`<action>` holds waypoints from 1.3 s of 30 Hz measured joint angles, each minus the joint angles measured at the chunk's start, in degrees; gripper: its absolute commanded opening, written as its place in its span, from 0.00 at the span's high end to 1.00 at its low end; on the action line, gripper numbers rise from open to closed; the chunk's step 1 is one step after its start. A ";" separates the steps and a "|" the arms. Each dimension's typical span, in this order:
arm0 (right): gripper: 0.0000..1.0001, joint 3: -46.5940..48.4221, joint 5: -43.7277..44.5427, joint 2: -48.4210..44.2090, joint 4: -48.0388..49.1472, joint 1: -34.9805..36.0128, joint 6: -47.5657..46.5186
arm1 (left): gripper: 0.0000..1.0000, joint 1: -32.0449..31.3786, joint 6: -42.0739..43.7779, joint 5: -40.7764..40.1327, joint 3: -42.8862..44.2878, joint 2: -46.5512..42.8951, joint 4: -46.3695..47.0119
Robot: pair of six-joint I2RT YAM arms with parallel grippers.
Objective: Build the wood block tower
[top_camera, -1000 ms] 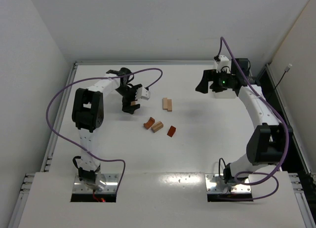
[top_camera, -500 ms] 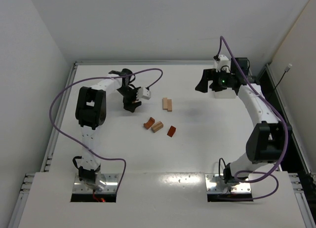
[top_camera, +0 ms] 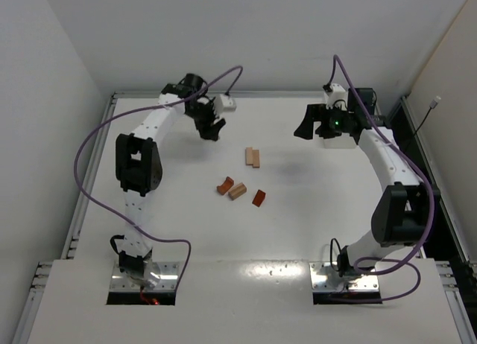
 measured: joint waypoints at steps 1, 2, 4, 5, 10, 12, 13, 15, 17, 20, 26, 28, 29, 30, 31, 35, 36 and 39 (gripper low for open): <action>0.00 -0.52 0.02 -0.31 0.28 0.00 0.33 | 1.00 -0.52 -1.73 0.72 4.76 0.00 0.24; 0.00 -1.18 0.02 -0.68 0.66 0.00 0.72 | 1.00 -1.44 -5.22 2.01 10.08 -0.02 0.20; 0.00 -2.58 -0.02 -1.49 1.16 -0.04 1.51 | 1.00 -3.61 -9.73 4.33 17.00 -0.61 1.77; 0.00 -3.19 -0.04 -1.90 1.29 -0.07 1.81 | 1.00 -5.09 -11.50 5.38 18.93 -1.46 2.40; 0.00 -3.96 -0.61 -3.45 1.38 -0.72 2.80 | 1.00 -14.25 -14.10 9.18 20.55 -4.20 0.15; 0.00 -4.11 -0.81 -4.55 1.53 -1.14 3.02 | 1.00 -16.74 -13.68 9.88 19.76 -4.04 -1.55; 0.00 -4.44 -0.85 -5.29 1.66 -1.29 3.06 | 1.00 -17.70 -13.20 10.10 18.99 -3.96 -2.54; 0.00 -5.42 -0.90 -6.95 1.77 -1.55 3.17 | 1.00 -18.58 -11.89 9.84 16.92 -3.78 -3.91; 0.00 -6.58 -0.87 -8.46 1.97 -1.95 3.19 | 1.00 -18.64 -9.99 9.09 14.78 -3.06 -5.18; 0.00 -7.91 -0.87 -9.62 1.92 -2.14 3.21 | 1.00 -18.27 -7.41 7.48 13.62 -0.66 -6.25; 0.00 -8.57 -0.87 -9.75 1.99 -2.34 3.21 | 1.00 -17.64 -2.23 3.17 13.46 4.50 -6.40; 0.00 -8.61 -0.87 -9.75 1.97 -2.47 3.21 | 1.00 -17.57 -0.83 2.05 13.46 5.29 -5.84; 0.00 -8.61 -0.87 -9.75 1.99 -2.56 3.21 | 1.00 -17.57 -0.02 1.46 13.46 5.53 -5.55; 0.00 -8.61 -0.85 -9.75 1.99 -2.64 3.21 | 1.00 -17.57 0.83 0.92 13.46 5.68 -5.25; 0.00 -8.61 -0.85 -9.75 1.99 -2.71 3.21 | 1.00 -17.57 1.42 0.52 13.46 5.79 -4.96; 0.00 -8.61 -0.87 -9.75 1.99 -3.06 3.21 | 1.00 -17.57 3.39 -0.55 13.18 6.19 -3.06; 0.00 -8.63 -0.85 -9.75 1.99 -3.08 3.21 | 1.00 -17.53 3.61 -0.68 12.79 6.21 -2.45; 0.00 -8.81 -0.87 -9.75 2.05 -3.39 3.21 | 1.00 -17.53 4.17 -1.07 11.91 6.67 -1.33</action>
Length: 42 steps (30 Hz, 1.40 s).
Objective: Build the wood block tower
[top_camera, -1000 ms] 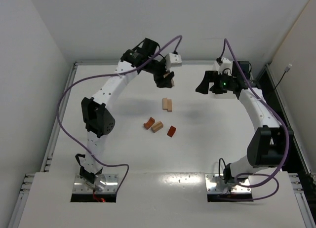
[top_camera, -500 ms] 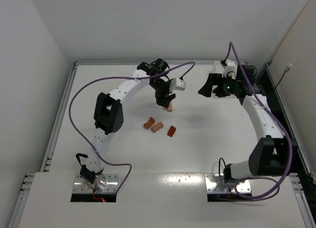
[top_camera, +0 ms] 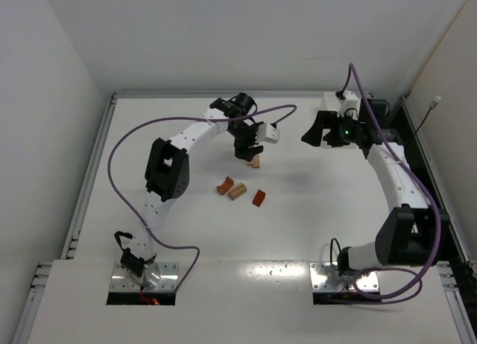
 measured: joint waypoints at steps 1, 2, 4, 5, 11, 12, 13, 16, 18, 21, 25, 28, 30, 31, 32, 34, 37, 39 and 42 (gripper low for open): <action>0.00 -0.04 0.00 0.00 0.00 -0.07 0.00 | 1.00 0.02 0.11 -0.22 -0.24 0.22 0.37; 0.00 -0.07 0.00 0.00 0.00 -0.13 0.00 | 1.00 0.02 0.24 -0.33 -0.28 0.52 0.55; 0.00 -0.11 0.00 0.00 0.00 -0.28 0.00 | 1.00 0.02 0.46 -0.72 -0.28 1.25 1.27; 0.00 -0.11 0.00 0.00 -0.02 -0.39 0.00 | 1.00 0.04 0.46 -0.81 -0.28 1.60 1.55; 0.00 -0.13 -0.02 0.00 0.00 -0.79 0.00 | 1.00 0.15 0.44 -1.18 0.11 4.46 2.45; 0.00 -0.13 -0.02 0.00 -0.02 -0.79 0.00 | 1.00 0.20 0.44 -1.27 0.37 5.16 2.60; 0.00 -0.13 -0.02 0.00 -0.02 -0.79 0.00 | 1.00 0.22 0.42 -1.29 0.52 5.49 2.60; 0.00 -0.15 -0.09 0.00 -0.02 -0.96 0.00 | 1.00 0.31 0.42 -1.49 1.44 6.47 3.02; 0.00 -0.37 -0.13 0.00 0.04 -1.20 0.00 | 1.00 0.33 0.37 -1.60 2.05 6.58 3.28; 0.00 -1.01 -0.15 0.00 0.07 -1.46 0.00 | 1.00 0.33 0.28 -1.70 3.28 6.58 3.98; 0.00 -1.53 -0.15 0.00 0.04 -1.49 0.00 | 1.00 0.33 0.00 -1.73 4.15 6.58 4.90; 0.00 -1.53 -0.15 0.00 0.09 -1.53 0.00 | 1.00 0.33 -0.02 -1.73 4.24 6.78 5.07; 0.00 -1.53 -0.15 0.00 0.11 -1.62 0.00 | 1.00 0.31 -0.04 -1.75 4.35 7.23 5.49; 0.00 -1.53 -0.15 0.00 0.13 -1.70 0.00 | 1.00 0.31 -0.04 -1.77 4.35 7.48 5.60; 0.00 -1.53 -0.15 0.00 0.13 -1.79 0.00 | 1.00 0.31 -0.04 -1.84 4.35 7.76 5.60; 0.00 -1.53 -0.17 0.02 0.13 -1.88 0.00 | 1.00 0.31 -0.02 -1.92 4.35 8.20 5.57; 0.00 -1.53 -0.24 0.02 0.15 -1.90 0.00 | 1.00 0.31 -0.02 -2.10 4.35 8.46 5.46; 0.00 -1.53 -0.33 0.02 0.17 -1.90 0.00 | 1.00 0.31 -0.02 -2.16 4.35 8.46 5.49; 0.00 -1.53 -0.42 0.04 0.20 -1.90 0.00 | 0.99 0.31 -0.02 -2.32 4.35 8.50 5.25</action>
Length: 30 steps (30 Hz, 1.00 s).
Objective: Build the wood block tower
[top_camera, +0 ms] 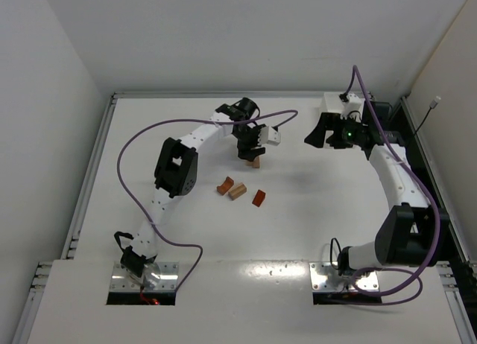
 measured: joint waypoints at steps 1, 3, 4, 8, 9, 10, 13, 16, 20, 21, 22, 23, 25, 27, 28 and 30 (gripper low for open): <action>0.00 0.00 -0.02 0.04 0.07 0.00 0.00 | 0.99 0.00 0.04 -0.09 0.00 0.02 -0.09; 0.00 0.00 -0.02 0.13 0.13 0.00 0.00 | 0.98 -0.07 0.13 -0.31 0.00 0.04 -0.17; 0.00 0.00 -0.02 0.15 0.15 0.00 0.00 | 0.98 -0.11 0.26 -0.37 0.00 0.04 -0.26; 0.00 0.00 -0.02 0.15 0.39 0.00 0.00 | 0.98 -0.11 0.85 -0.48 0.00 0.07 -1.01; 0.00 0.00 -0.02 0.15 0.52 0.00 0.00 | 0.98 -0.11 0.92 -0.48 0.00 0.07 -1.16; 0.00 0.00 -0.02 0.15 0.70 0.00 0.00 | 0.95 -0.11 0.96 -0.48 0.00 0.07 -1.36; 0.00 0.00 -0.02 0.17 0.79 0.00 0.00 | 0.85 -0.11 1.14 -0.46 0.00 0.07 -1.81; 0.00 0.00 -0.02 0.20 0.79 0.00 0.00 | 0.76 -0.11 1.33 -0.22 0.00 0.07 -2.29; 0.00 0.00 -0.02 0.20 0.81 0.00 0.00 | 0.65 -0.11 1.33 -0.17 0.00 0.07 -2.36; 0.00 0.00 -0.02 0.20 0.79 0.00 0.00 | 0.63 -0.11 1.31 -0.17 0.00 0.07 -2.36; 0.00 0.00 -0.02 0.20 0.79 0.00 0.00 | 0.61 -0.24 1.31 -0.17 0.00 0.07 -2.36; 0.00 0.00 -0.02 0.20 0.81 0.00 0.00 | 0.56 -0.35 1.25 -0.20 0.00 0.07 -2.34; 0.00 0.00 -0.04 0.20 0.79 0.00 0.00 | 0.50 -0.46 1.07 -0.17 0.00 0.07 -2.29; 0.00 0.00 -0.02 0.20 0.79 0.00 0.00 | 0.37 -0.52 0.81 -0.20 0.00 0.07 -2.21; 0.00 0.00 -0.02 0.20 0.79 0.00 0.00 | 0.32 -0.55 0.81 -0.22 0.00 0.07 -2.16; 0.00 0.00 -0.02 0.20 0.81 0.00 0.00 | 0.21 -0.55 0.59 -0.20 0.00 0.07 -2.05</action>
